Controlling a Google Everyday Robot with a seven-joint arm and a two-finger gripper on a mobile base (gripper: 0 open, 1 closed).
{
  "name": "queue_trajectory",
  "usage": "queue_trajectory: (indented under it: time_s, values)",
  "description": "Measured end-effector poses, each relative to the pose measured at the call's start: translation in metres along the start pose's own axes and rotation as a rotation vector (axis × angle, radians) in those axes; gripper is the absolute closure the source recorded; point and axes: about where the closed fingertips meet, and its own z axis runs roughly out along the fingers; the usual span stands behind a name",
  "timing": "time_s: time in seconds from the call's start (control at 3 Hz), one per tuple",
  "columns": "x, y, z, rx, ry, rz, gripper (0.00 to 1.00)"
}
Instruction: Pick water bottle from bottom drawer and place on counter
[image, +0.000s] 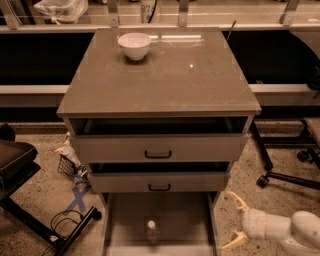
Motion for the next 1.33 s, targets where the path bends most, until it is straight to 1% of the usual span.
queue_trajectory:
  time_s: [0.33,0.67,1.0,1.33]
  values:
    - [0.045,0.016,0.065,-0.059,-0.007,0.026,0.0]
    - [0.085,0.035,0.14,-0.122,-0.073,0.067,0.0]
    - [0.098,0.048,0.179,-0.158,-0.12,0.092,0.0]
    - [0.091,0.067,0.223,-0.208,-0.196,0.1,0.0]
